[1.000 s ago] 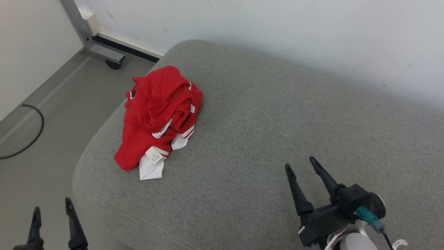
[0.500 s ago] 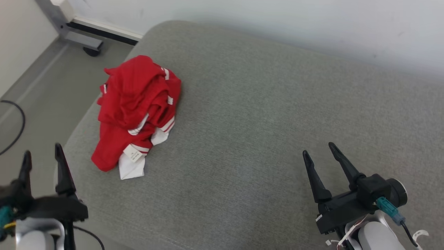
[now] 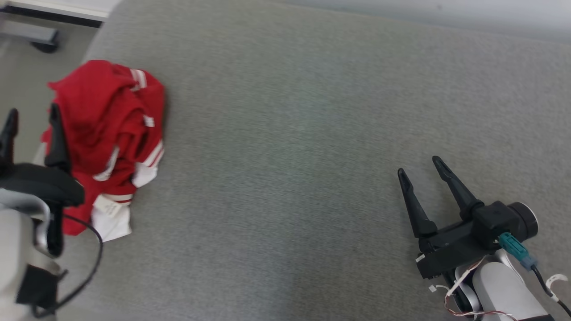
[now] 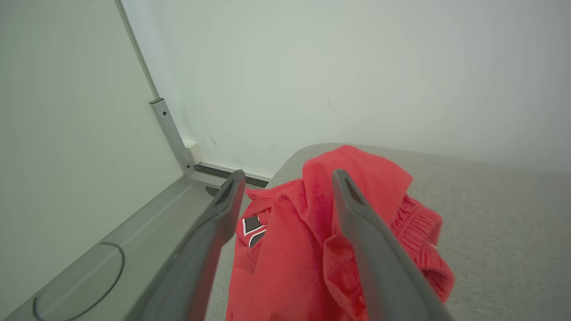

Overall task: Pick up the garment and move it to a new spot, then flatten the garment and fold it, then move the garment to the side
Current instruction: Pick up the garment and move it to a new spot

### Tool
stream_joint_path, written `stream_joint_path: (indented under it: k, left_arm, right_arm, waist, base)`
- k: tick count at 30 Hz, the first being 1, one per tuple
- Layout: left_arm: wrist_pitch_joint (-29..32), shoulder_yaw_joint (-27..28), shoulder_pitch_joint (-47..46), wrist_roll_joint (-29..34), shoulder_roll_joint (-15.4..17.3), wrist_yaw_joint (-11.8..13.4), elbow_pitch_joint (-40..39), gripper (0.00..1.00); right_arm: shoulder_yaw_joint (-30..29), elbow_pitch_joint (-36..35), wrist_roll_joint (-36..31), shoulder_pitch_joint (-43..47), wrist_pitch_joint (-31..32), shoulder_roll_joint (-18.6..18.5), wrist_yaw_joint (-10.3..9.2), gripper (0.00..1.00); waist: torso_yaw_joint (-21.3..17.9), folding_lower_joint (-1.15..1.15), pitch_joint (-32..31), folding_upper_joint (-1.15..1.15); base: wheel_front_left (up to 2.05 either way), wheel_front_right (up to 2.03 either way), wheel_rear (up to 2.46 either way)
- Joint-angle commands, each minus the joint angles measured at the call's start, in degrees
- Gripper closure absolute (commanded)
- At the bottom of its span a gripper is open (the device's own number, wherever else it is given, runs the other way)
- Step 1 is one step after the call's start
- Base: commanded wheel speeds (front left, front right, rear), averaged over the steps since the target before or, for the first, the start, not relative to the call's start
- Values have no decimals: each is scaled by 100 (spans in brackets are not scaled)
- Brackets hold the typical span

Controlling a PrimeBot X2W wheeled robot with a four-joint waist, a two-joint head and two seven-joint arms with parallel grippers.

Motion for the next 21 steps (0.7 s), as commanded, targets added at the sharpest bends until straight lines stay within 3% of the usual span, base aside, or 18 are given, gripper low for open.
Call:
stream_joint_path:
  k: [1,11,16,17,18,21]
  left_arm:
    - [72,-120,-216,-173,188,17,208,0]
    - [780,-338,-835,-712,705,18,1281,0]
    - [888,-328,-919,-773,670,107,1607,0]
    - [905,-328,-924,-779,663,97,1669,56]
    - [887,-310,-923,-816,656,101,1723,100]
    - [882,-334,-950,-865,639,77,1849,100]
  right_arm:
    - [54,-58,42,-78,-2,-24,19,0]
    - [105,-162,106,-140,-2,-67,19,0]
    - [66,-157,121,-84,-2,-29,19,0]
    - [72,-153,118,-68,-2,-5,19,0]
    - [81,-148,119,-63,-2,26,19,0]
    - [77,-122,146,-80,-2,76,19,0]
  waist:
    - [-392,-1,327,-1]
    - [-928,-1,533,-1]
    - [-1016,-1,531,-1]
    - [-1030,-1,514,-1]
    - [-1045,-1,490,-1]
    - [-1061,-1,414,-1]
  base:
    - [0,0,0]
    - [0,0,0]
    - [0,0,0]
    - [0,0,0]
    - [0,0,0]
    - [0,0,0]
